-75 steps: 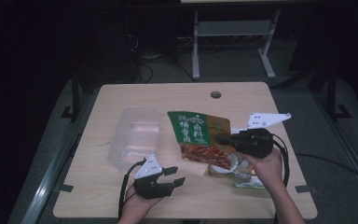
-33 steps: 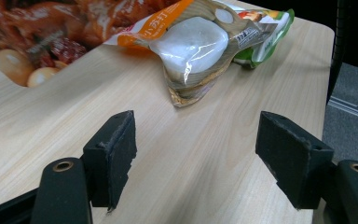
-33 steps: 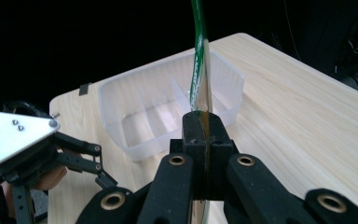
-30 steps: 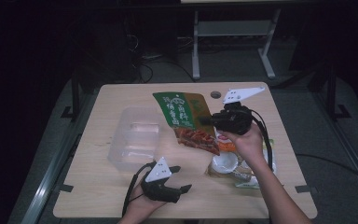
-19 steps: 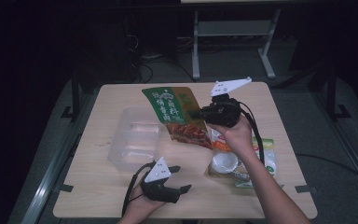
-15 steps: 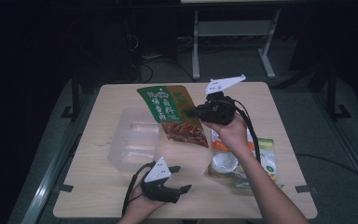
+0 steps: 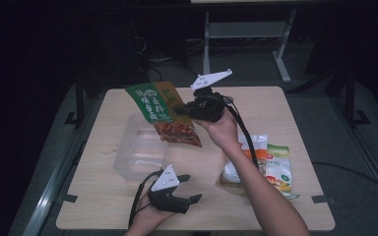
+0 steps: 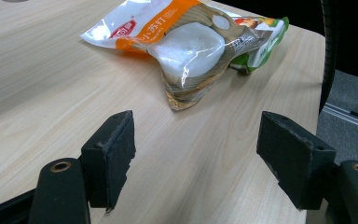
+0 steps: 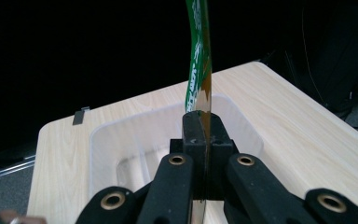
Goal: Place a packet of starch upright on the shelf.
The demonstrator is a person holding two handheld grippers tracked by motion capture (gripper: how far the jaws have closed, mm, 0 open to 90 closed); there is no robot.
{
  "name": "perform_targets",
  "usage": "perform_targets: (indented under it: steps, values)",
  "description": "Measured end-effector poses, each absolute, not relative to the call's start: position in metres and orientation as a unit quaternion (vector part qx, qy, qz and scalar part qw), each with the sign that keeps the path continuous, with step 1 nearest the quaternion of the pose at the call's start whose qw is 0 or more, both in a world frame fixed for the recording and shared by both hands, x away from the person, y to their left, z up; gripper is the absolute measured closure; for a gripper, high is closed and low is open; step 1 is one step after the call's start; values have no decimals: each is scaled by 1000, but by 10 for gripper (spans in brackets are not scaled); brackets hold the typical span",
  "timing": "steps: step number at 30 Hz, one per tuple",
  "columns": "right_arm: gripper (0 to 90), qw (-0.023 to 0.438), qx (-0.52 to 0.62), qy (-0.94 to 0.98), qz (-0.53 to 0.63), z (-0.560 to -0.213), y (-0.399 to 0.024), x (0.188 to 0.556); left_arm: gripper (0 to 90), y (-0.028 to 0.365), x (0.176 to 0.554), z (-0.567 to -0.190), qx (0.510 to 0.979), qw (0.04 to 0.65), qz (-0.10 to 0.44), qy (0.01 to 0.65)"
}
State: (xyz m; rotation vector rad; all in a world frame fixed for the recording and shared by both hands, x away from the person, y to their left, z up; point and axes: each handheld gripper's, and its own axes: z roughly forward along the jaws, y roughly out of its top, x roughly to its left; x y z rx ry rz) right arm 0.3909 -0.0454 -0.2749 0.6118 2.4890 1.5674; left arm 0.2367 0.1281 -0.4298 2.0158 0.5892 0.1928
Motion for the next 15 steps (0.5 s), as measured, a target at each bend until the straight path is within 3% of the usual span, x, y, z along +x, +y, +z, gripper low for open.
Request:
perform_targets:
  steps: [15]
  values:
    - [900, 79, 201, 826, 521, -277, 0, 421, 271, 131, 238, -429, 828, 500, 75, 244]
